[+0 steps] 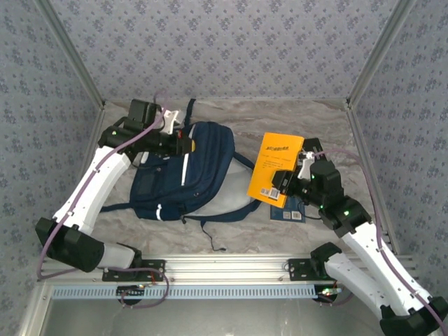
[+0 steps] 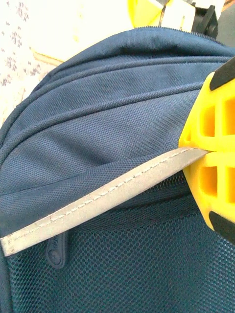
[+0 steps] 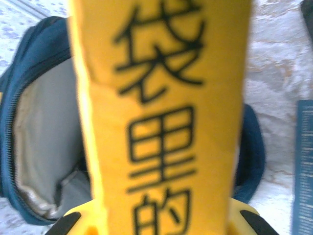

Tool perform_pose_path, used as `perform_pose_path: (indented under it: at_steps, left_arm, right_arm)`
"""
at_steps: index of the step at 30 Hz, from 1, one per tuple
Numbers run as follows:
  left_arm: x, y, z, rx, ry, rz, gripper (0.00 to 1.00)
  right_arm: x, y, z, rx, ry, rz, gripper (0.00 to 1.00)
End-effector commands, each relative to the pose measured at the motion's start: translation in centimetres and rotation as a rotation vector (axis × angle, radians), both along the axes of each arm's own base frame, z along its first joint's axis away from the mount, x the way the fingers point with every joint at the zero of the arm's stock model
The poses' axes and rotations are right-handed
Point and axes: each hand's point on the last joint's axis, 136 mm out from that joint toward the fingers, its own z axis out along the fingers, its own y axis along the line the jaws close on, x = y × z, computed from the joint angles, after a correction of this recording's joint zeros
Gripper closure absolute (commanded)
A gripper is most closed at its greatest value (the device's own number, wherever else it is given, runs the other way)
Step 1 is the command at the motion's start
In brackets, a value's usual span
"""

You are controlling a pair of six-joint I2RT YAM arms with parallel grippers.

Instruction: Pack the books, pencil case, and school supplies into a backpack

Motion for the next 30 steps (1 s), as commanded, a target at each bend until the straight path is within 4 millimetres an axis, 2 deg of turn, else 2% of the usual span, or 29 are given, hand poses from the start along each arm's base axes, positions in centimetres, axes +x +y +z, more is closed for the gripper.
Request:
perform_pose_path:
  at_steps: [1, 4, 12, 19, 30]
  left_arm:
    - [-0.6, -0.6, 6.9, -0.205, -0.179, -0.079, 1.00]
    - [-0.9, -0.6, 8.0, -0.250, -0.188, -0.099, 1.00]
    - [-2.3, -1.6, 10.7, -0.348, -0.221, -0.210, 1.00]
    - [-3.0, -2.1, 11.8, -0.405, -0.231, -0.275, 1.00]
    - [-3.5, -2.2, 12.4, -0.426, -0.241, -0.308, 1.00]
  right_arm:
    - [-0.1, 2.2, 3.3, 0.177, -0.073, 0.075, 1.00]
    - [0.1, 3.3, 3.6, 0.274, -0.074, 0.107, 1.00]
    - [1.7, 5.6, 2.2, 0.429, 0.001, 0.149, 1.00]
    - [2.8, 8.6, 1.7, 0.511, 0.045, 0.219, 1.00]
    - [2.4, 14.1, 0.2, 0.528, 0.081, 0.344, 1.00]
